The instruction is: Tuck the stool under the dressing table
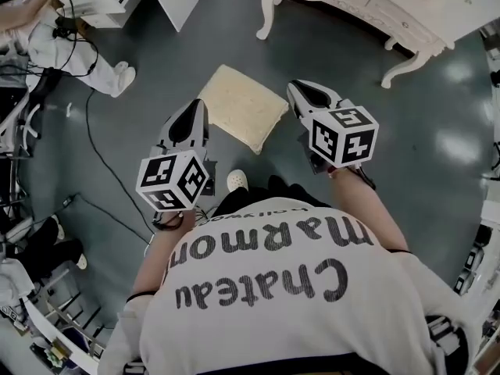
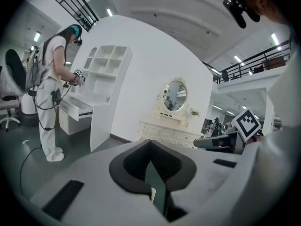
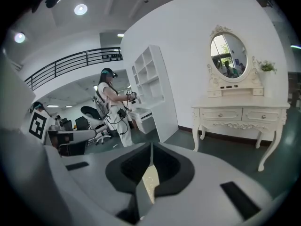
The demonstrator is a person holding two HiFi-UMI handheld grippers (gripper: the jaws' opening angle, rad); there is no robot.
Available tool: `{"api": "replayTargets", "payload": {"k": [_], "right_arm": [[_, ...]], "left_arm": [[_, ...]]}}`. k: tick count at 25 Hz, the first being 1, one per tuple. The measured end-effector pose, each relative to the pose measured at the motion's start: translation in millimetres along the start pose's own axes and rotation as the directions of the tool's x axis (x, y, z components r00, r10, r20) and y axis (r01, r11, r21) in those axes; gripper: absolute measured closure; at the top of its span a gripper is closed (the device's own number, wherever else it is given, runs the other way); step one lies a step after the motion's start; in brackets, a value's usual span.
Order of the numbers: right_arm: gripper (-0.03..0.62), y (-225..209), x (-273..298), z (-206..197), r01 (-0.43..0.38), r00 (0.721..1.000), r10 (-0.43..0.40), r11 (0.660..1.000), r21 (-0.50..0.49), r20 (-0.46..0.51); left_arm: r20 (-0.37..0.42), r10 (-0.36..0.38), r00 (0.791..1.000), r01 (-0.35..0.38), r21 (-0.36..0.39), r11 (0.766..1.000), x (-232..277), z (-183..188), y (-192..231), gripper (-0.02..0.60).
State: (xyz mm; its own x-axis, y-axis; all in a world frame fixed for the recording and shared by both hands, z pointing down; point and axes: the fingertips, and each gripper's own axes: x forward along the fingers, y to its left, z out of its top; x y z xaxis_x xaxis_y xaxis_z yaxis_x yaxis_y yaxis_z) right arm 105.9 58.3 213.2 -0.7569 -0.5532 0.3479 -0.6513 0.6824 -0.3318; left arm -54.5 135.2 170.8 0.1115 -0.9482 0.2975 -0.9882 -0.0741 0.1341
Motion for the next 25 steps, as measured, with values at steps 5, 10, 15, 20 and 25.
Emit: {"api": "replayTargets", "payload": {"k": [5,10,15,20,25], "right_arm": [[0.56,-2.2,18.7,4.4,0.074,0.997,-0.075,0.996,0.045,0.02],[0.56,-5.5,27.8,-5.1,0.156,0.987,-0.16,0.981,0.115,0.024],[0.56,-13.2,46.4,-39.4,0.201,0.98,-0.196,0.964,0.176,-0.044],[0.56,-22.3,78.3,-98.9,0.225,0.971,-0.191,0.936,0.272,-0.146],[0.559,-27.2,116.1,-171.9,0.197,0.967,-0.117,0.904,0.379,-0.225]], "left_arm": [[-0.041,-0.05,0.998,0.051,0.013,0.999,27.1,5.9,29.9,0.56],[-0.053,-0.121,0.991,0.124,0.051,0.991,50.9,13.3,42.7,0.559],[-0.065,-0.167,0.984,0.171,0.053,0.984,70.5,-0.8,59.7,0.56],[-0.19,-0.202,0.961,0.211,0.024,0.977,89.0,-60.8,85.3,0.56],[-0.31,-0.108,0.945,0.124,0.033,0.992,94.8,-118.6,129.3,0.558]]}}
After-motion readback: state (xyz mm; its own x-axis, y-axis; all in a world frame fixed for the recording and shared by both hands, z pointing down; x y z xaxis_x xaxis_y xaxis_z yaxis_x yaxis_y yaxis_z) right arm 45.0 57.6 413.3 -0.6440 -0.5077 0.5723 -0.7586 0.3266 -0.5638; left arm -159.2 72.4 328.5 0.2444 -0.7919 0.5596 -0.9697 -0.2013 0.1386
